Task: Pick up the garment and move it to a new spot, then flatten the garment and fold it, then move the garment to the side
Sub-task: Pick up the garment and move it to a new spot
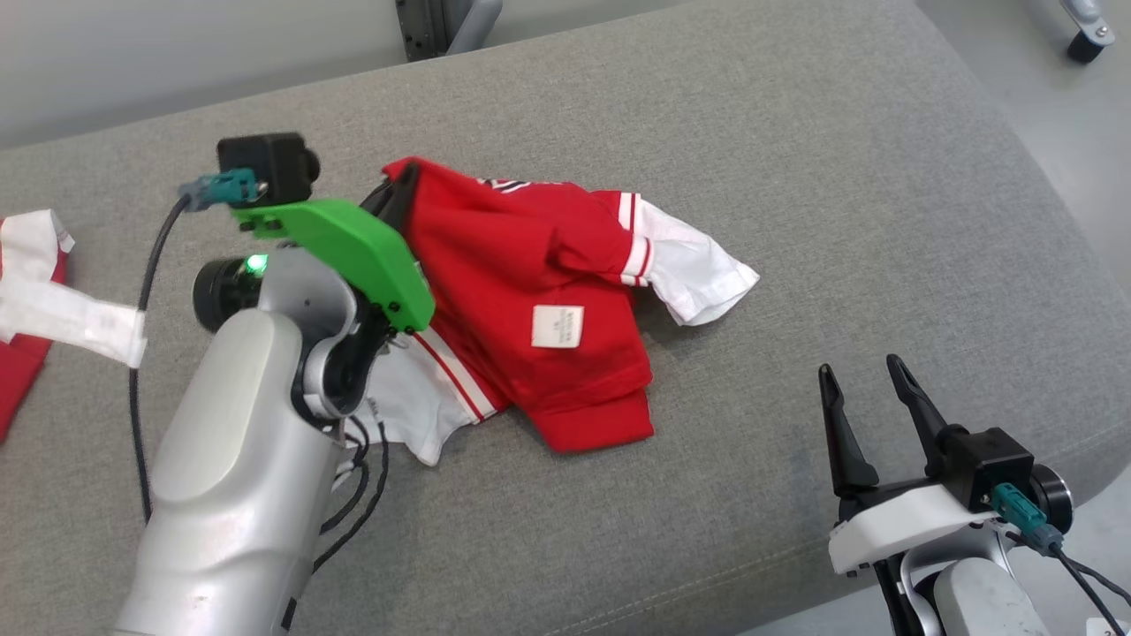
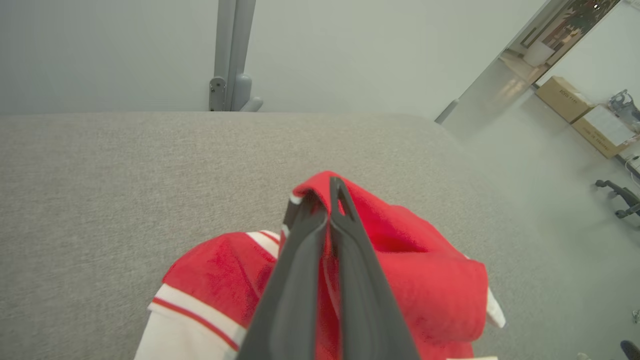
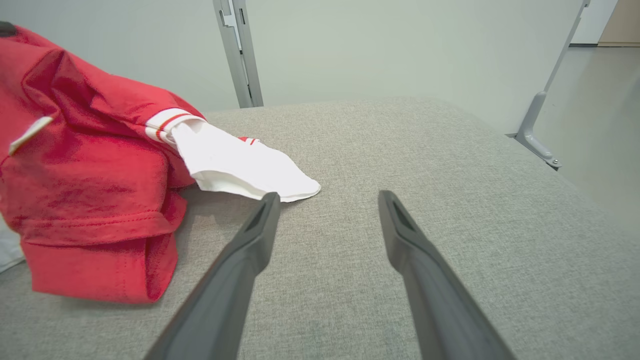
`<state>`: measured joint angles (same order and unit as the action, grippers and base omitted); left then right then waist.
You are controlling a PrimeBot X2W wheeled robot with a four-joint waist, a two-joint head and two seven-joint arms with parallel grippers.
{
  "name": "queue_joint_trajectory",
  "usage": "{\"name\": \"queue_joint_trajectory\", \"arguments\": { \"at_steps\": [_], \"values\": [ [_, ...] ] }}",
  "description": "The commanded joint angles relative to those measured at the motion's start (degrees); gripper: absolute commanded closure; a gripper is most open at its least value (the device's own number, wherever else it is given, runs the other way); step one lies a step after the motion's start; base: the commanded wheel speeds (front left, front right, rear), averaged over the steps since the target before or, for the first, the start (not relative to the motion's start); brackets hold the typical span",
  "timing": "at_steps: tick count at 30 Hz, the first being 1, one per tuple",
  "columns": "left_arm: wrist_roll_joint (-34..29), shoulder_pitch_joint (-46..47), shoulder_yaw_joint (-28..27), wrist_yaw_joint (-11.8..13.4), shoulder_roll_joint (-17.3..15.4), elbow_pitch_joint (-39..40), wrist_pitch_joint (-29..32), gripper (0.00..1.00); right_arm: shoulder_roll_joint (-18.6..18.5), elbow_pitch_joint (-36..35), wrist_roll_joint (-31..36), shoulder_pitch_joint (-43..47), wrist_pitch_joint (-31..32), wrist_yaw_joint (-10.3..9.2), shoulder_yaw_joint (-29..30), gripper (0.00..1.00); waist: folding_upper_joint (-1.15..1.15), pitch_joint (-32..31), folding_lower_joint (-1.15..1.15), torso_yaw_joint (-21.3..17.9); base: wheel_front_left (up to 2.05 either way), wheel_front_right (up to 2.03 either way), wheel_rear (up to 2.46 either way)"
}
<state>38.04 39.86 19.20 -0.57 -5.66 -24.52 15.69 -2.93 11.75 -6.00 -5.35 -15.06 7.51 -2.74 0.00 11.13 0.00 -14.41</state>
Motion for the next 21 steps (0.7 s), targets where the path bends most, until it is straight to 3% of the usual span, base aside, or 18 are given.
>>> {"name": "queue_joint_trajectory", "arguments": {
  "at_steps": [1, 8, 9, 11, 12, 21],
  "values": [
    [0.0, -1.5, -0.8, -0.2, -0.5, -3.8, -1.4, 1.00, 0.0, 0.1, -0.1, -0.6, -0.2, -0.04, -0.1, 0.00, 0.00, 1.0, 0.00, 0.2, 0.00, 0.00, 0.00],
    [1.4, -1.5, -2.6, -2.9, -0.5, -17.4, -8.8, 1.00, 0.0, 0.3, 1.1, -0.6, -0.2, -0.04, 0.2, 0.00, 0.00, 1.8, 0.00, 2.7, 0.00, 0.00, 0.00],
    [1.4, -1.2, -2.5, -3.4, -0.3, -18.7, -9.9, 0.92, 0.0, 0.3, 1.3, -0.6, -0.2, -0.04, 0.3, 0.00, 0.00, 1.8, 0.00, 3.1, 0.00, 0.00, 0.00],
    [1.7, -1.0, -2.5, -4.1, 0.0, -21.2, -12.1, 0.22, 0.0, 0.4, 1.5, -0.6, -0.2, -0.04, 0.5, 0.00, 0.00, 1.7, 0.00, 3.9, 0.00, 0.00, 0.00],
    [1.8, -0.9, -2.4, -4.4, 0.2, -22.2, -13.2, 0.00, 0.0, 0.4, 1.6, -0.7, -0.2, -0.04, 0.4, 0.00, 0.00, 1.6, 0.00, 4.3, 0.00, 0.00, 0.00],
    [2.2, -4.7, -1.7, -6.0, 1.0, -22.6, -22.7, 0.00, 0.0, 0.7, 1.8, 0.5, -0.2, -0.04, 0.9, 0.00, 0.00, -0.6, 0.00, 6.5, 0.00, 0.00, 0.00]
  ]
}}
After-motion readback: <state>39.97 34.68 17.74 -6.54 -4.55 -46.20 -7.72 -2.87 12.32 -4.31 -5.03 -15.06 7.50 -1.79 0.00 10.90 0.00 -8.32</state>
